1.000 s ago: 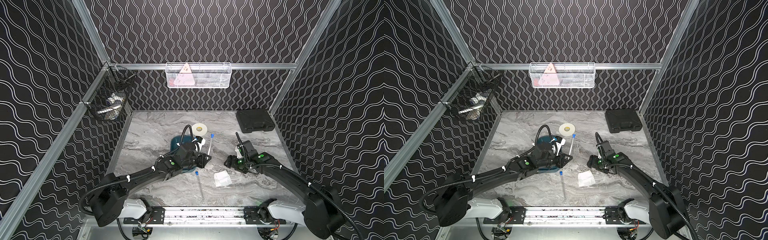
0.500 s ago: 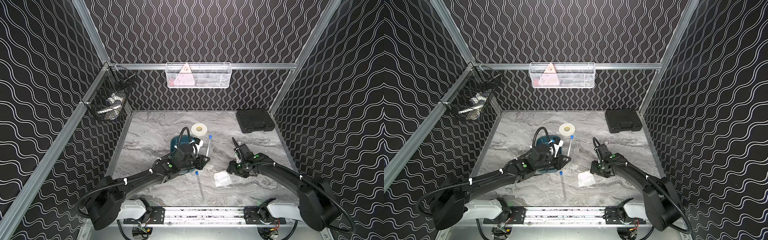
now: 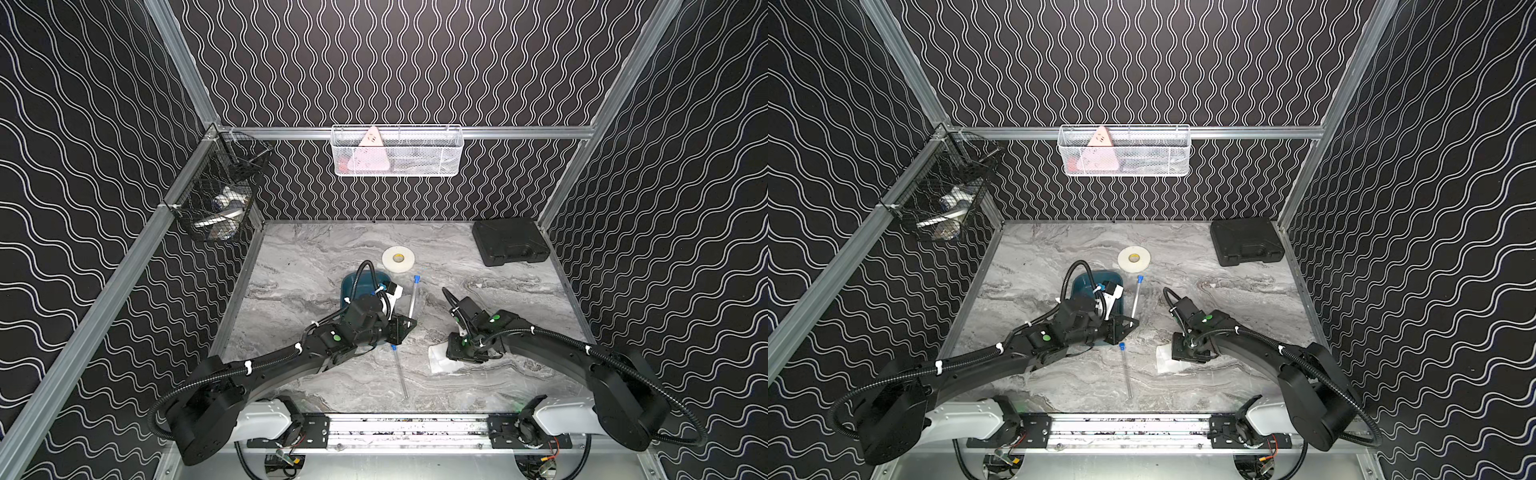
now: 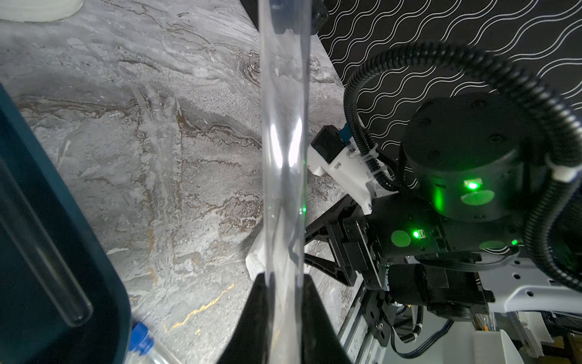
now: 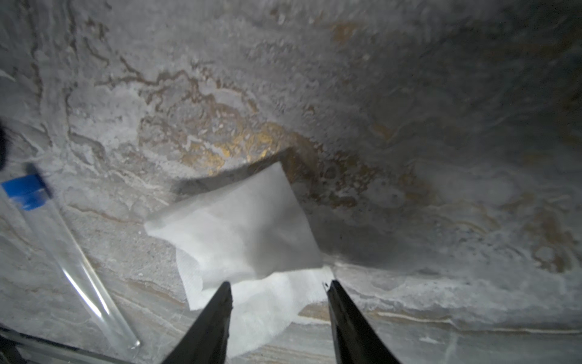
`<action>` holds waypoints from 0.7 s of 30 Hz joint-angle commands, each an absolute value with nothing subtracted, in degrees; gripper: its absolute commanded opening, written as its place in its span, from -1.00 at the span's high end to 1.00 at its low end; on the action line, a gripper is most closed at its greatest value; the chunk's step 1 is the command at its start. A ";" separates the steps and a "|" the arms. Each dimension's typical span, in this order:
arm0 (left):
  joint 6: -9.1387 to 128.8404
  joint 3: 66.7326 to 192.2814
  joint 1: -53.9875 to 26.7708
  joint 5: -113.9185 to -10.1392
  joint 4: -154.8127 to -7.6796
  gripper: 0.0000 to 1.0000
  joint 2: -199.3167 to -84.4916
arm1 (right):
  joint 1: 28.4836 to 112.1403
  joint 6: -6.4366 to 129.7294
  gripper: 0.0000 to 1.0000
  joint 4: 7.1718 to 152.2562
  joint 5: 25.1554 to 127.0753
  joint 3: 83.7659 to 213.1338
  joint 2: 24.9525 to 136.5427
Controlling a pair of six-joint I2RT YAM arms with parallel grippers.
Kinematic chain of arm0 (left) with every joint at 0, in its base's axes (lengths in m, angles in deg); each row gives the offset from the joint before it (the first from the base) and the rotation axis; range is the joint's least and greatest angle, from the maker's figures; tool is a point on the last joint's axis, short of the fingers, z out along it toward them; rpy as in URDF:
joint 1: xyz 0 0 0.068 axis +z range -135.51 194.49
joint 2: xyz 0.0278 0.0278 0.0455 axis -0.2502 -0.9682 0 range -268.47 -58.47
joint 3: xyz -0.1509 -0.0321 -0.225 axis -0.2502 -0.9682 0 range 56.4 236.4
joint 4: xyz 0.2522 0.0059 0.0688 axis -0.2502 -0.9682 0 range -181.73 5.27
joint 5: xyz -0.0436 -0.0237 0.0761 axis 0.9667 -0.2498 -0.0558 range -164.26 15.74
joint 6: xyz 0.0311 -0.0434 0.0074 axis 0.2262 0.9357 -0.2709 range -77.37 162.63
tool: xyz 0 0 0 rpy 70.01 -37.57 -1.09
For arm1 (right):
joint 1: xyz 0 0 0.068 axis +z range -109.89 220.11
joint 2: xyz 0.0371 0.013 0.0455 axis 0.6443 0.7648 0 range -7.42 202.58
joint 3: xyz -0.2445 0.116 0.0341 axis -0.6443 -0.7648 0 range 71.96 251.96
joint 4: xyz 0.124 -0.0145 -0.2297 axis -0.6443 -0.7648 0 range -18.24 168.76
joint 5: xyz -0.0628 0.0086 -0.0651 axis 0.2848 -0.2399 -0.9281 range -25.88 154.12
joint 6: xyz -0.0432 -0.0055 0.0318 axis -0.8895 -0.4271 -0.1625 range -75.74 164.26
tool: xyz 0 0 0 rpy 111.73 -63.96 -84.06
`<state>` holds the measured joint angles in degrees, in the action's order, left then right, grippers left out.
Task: Wipe the exteriors of test tubes
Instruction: Pick up the cleaning item at the center of the board.
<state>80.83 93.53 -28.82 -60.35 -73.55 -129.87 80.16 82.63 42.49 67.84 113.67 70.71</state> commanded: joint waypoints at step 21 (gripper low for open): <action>83.06 89.28 -28.82 -61.05 -70.49 0.67 -125.19 | 93.54 90.48 0.30 35.77 59.43 117.57 76.42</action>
